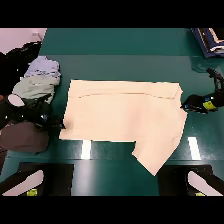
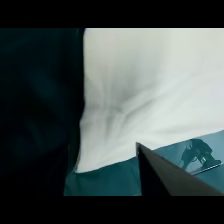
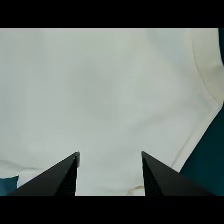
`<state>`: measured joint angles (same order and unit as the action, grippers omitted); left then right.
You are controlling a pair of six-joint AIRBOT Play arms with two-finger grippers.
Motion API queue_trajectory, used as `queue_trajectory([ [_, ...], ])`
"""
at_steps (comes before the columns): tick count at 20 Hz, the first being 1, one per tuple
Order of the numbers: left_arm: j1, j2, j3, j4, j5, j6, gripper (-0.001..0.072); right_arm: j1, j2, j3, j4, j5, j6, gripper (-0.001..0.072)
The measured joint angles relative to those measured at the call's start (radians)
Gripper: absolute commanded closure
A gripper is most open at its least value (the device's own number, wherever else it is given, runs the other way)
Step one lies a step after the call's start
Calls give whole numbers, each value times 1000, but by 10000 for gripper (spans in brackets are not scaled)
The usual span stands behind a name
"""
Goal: Fold the shirts.
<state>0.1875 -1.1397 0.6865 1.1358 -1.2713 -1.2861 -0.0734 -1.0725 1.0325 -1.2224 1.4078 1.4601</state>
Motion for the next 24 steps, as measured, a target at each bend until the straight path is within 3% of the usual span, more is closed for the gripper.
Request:
queue_trajectory([
  [4, 2, 18, -59, 8, -1, -7, 211, -1, 35, -10, 1, 26, -2, 261],
  [5, 2, 19, -70, 7, -5, -8, 245, -1, 39, -11, 0, 36, -3, 262],
  [7, 2, 23, -89, 8, 4, -9, 511, -2, 44, -13, 0, 53, -3, 262],
  [9, 2, 21, -101, 0, 21, -3, 681, -8, 54, -37, 0, 71, -3, 262],
  [18, 2, 22, -108, -86, 66, 54, 682, -211, 119, -422, -3, 130, -3, 262],
  [22, 2, 22, -105, -94, 76, 61, 682, -207, 115, -542, 1, 93, 0, 265],
  [24, 1, 22, -98, -96, 79, 62, 682, -167, 92, -575, 13, 65, 6, 358],
])
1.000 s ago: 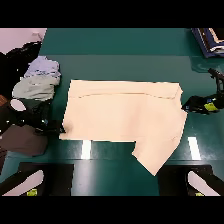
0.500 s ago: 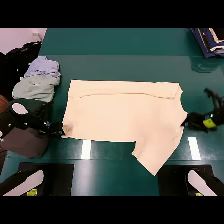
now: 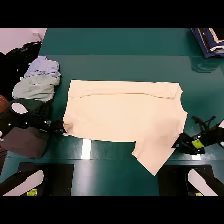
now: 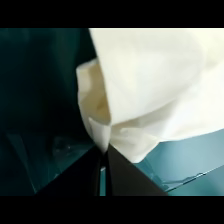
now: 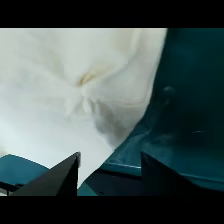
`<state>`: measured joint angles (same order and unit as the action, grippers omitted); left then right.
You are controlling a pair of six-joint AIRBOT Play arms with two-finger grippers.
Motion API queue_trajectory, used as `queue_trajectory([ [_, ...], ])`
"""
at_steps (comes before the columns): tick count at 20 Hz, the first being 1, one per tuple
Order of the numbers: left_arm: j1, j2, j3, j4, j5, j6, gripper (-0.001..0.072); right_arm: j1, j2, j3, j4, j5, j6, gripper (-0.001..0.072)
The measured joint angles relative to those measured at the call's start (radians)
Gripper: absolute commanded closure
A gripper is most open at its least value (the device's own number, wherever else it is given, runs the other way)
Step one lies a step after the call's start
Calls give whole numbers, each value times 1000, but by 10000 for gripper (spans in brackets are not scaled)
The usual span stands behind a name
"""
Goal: Fold the shirts.
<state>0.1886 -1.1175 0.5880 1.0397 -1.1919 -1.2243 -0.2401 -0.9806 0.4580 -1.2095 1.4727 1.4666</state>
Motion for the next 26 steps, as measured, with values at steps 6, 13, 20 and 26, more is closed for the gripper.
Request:
queue_trajectory([
  [6, 0, 11, 15, -1, -11, 1, 684, 161, -55, 14, 45, -79, 8, 698],
  [13, 0, 231, 6, 16, -150, -59, 684, 237, 148, 135, -105, 102, 11, 699],
  [20, 0, 257, 136, -99, -74, -91, 683, 246, 76, 427, -138, 72, 32, 699],
  [26, -1, -14, 343, -138, 75, -79, 683, 246, -248, 723, -126, -41, 35, 698],
])
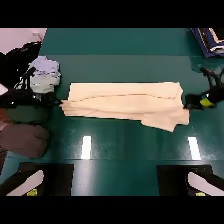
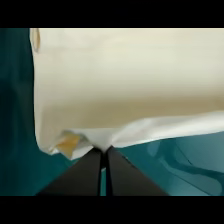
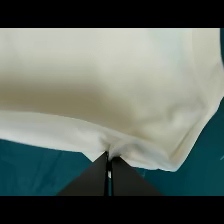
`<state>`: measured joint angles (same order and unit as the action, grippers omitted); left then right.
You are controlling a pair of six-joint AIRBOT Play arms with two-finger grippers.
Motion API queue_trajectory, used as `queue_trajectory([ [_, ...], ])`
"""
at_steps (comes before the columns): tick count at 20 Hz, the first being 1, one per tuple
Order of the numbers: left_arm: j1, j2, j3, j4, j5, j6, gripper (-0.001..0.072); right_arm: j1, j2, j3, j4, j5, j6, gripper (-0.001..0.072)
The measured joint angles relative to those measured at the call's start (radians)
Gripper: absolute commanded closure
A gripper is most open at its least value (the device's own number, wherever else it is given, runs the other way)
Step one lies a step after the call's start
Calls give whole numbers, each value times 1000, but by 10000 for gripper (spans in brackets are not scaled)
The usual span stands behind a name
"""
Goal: Fold the shirts.
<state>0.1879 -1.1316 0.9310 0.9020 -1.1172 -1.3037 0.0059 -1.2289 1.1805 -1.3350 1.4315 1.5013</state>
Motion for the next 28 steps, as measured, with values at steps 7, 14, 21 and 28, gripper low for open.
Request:
queue_trajectory([
  [7, -87, -407, 308, -39, 82, 40, 682, 0, -325, 314, 10, -64, 0, 698],
  [14, -109, -527, 450, -37, 170, 45, 565, -17, -568, 595, 151, -112, 0, 459],
  [21, -106, -526, 471, -32, 151, 13, 504, -65, -654, 717, 208, -46, -46, 248],
  [28, -128, -500, 476, -40, -14, 8, 673, -261, -588, 524, 267, 64, -174, 2],
])
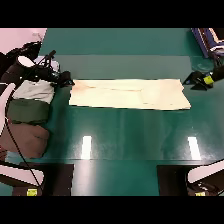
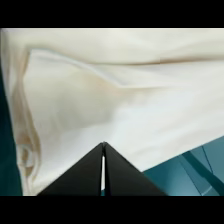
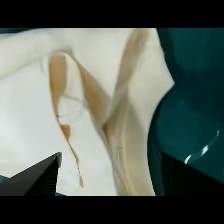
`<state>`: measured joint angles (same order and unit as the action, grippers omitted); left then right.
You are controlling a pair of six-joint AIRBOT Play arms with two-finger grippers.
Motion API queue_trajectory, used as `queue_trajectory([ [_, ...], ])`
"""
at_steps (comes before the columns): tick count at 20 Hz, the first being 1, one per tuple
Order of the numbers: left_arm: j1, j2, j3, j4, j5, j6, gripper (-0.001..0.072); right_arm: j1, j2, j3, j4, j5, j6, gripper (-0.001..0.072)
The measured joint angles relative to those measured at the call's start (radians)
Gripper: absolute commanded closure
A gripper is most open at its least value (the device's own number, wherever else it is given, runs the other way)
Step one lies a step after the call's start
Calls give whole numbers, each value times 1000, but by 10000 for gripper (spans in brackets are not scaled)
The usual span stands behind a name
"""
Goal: Fold the shirts.
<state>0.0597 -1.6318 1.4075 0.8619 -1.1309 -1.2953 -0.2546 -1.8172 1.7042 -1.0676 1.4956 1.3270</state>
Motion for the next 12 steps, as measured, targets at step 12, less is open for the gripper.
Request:
queue_trajectory([
  [12, -177, 3, 0, -7, -50, -10, 681, -57, -162, -100, 303, 70, -147, 137],
])
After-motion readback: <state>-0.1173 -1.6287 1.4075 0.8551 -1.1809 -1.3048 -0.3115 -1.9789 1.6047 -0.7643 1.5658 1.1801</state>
